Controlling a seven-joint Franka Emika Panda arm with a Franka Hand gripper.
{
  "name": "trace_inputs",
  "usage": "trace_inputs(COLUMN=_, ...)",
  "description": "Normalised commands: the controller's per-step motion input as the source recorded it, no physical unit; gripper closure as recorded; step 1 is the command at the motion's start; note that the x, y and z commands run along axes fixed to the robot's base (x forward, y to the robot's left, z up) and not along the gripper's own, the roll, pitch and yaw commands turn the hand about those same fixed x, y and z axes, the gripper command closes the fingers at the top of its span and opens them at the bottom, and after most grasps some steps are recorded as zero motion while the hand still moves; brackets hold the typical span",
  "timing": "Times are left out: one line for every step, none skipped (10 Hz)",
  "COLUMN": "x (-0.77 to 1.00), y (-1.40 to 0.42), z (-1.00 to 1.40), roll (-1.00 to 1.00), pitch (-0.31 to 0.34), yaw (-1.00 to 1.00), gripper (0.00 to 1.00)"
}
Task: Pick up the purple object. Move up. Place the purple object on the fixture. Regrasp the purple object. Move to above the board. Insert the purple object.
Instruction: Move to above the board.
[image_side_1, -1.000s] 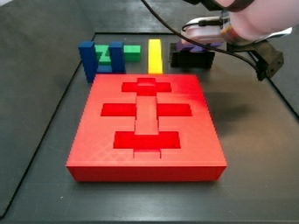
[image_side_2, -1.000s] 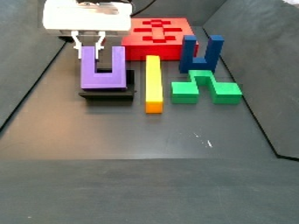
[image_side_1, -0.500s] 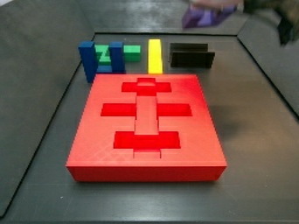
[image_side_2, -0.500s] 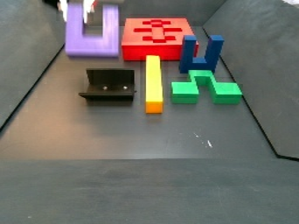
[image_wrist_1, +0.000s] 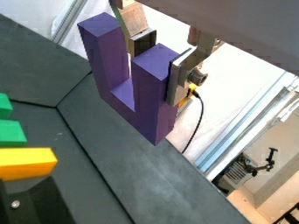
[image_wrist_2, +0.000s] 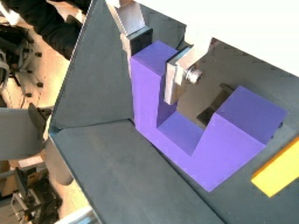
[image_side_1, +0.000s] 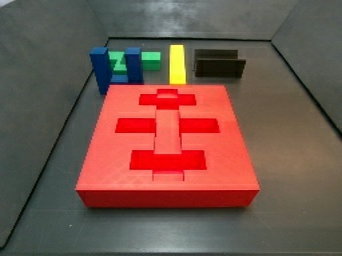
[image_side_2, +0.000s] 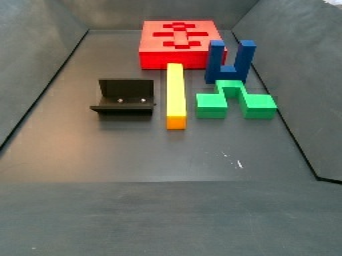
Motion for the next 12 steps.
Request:
trace_inputs(x=-1.35, y=-1.4, z=0.29, roll=-1.0, pitch=0.06, yaw=-0.14, gripper=1.0)
trace_inputs(x=-1.35, y=-1.4, z=0.29, roll=-1.0, pitch=0.056, yaw=-0.14, gripper=1.0)
trace_inputs(x=-1.4, y=-1.3, z=0.29, roll=-1.0, pitch=0.016, yaw=-0.13, gripper=1.0)
trace_inputs(x=-1.4, y=-1.24, z=0.26, roll=-1.0, pitch=0.007, yaw=-0.12, gripper=1.0)
trace_inputs(x=-1.4, y=-1.21, z=0.26, roll=-1.0, pitch=0.007, yaw=-0.12, gripper=1.0)
trace_inputs(x=-1.4, y=-1.19, z=0.25, roll=-1.0, pitch=0.018, yaw=-0.12, gripper=1.0)
trace_inputs(x=-0.77, y=-0.62, z=0.14, roll=-1.0, pitch=0.022, yaw=-0.12, gripper=1.0)
trace_inputs(x=-0.39, y=-0.27, z=0.06, roll=-1.0, pitch=0.029, yaw=-0.11, gripper=1.0)
trace_inputs(x=-0.18, y=-0.11, z=0.02, roll=-1.0, pitch=0.05, yaw=-0.11, gripper=1.0)
trace_inputs(x=-0.11, y=-0.08, z=0.03, roll=-1.0, pitch=0.043, yaw=-0.1, gripper=1.0)
trace_inputs(x=-0.1, y=-0.02, z=0.01, roll=-1.0, pitch=0.021, yaw=-0.09, gripper=1.0)
trace_inputs(x=-0.08, y=0.03, z=0.01, roll=-0.93, pitch=0.008, yaw=-0.07, gripper=1.0)
